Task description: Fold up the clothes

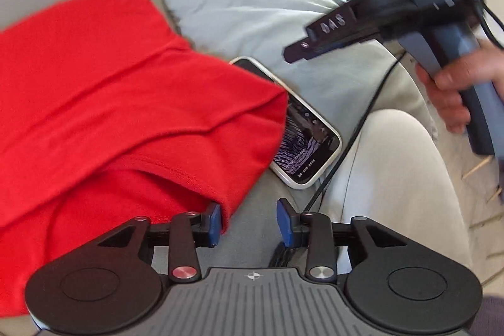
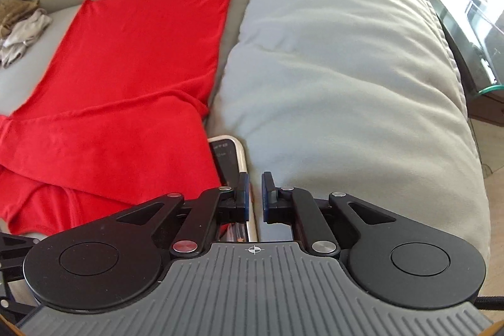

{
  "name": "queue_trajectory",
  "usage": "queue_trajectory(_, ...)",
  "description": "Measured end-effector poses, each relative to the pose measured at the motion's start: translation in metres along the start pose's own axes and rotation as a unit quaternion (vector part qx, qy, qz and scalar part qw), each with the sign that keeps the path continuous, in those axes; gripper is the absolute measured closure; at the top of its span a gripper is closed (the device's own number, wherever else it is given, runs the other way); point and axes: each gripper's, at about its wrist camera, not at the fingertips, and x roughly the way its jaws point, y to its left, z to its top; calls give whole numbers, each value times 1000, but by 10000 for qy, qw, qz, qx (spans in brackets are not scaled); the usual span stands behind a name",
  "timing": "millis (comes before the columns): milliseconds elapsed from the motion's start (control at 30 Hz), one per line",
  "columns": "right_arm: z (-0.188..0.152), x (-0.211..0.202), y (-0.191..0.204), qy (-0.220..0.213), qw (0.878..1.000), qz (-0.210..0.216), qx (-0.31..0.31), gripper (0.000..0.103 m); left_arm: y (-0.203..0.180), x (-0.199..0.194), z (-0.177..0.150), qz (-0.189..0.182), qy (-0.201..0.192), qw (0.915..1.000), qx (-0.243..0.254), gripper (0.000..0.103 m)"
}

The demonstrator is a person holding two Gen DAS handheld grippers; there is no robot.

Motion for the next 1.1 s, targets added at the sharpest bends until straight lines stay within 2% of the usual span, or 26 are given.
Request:
queue_trajectory(33, 2, -5, 0, -57, 9999, 94, 64, 76, -3, -4, 0, 40, -26, 9999, 144, 67)
queue_trajectory(100, 8, -13, 2, -172, 9991, 330, 198, 74, 8, -20, -4, -111, -200, 9996, -155, 63)
queue_trajectory(167, 15, -17, 10, -250, 9971, 624, 351, 66, 20, -35, -7, -263, -375, 9979, -456, 60)
queue_trajectory(200, 19, -15, 18, -257, 9963, 738, 346, 64, 26, -37, -6, -412, -463, 9957, -690, 54)
queue_trajectory(267, 25, -7, 37, -251, 9949, 941, 282, 62, 29, -23, -2, -614, -448, 9927, -939, 53)
queue_trajectory(300, 29, -3, 47, -248, 9939, 1042, 250, 62, 25, -13, -2, -598, -341, 9936, -898, 54)
queue_trajectory(433, 28, 8, 67, -17, 9936, 1125, 111, 61, 16, 8, -8, -566, 26, 9954, -772, 55)
queue_trajectory(500, 22, 4, 54, -54, 9951, 981, 138, 58, 18, 8, -11, -575, 31, 9949, -827, 55)
queue_trajectory(567, 12, 6, 33, 86, 9957, 906, 169, 58, 19, 8, -11, -563, -2, 9943, -903, 55)
queue_trajectory(667, -5, 14, 10, 363, 9953, 895, 94, 60, 18, 11, -8, -504, -9, 9945, -915, 55)
queue_trajectory(800, -20, 22, 9, 407, 9941, 997, -144, 63, 18, 14, -7, -467, 37, 9944, -950, 55)
queue_trajectory(867, -25, 25, 13, 369, 9943, 957, -301, 73, 18, 12, -9, -428, 46, 9945, -950, 55)
queue_trajectory(1000, -37, 25, 24, 251, 9933, 816, -773, 79, 23, 7, -9, -412, 37, 9935, -1062, 55)
queue_trajectory(1100, -46, 25, 33, 79, 9914, 569, -1176, 91, 22, 9, -9, -409, 54, 9934, -1068, 55)
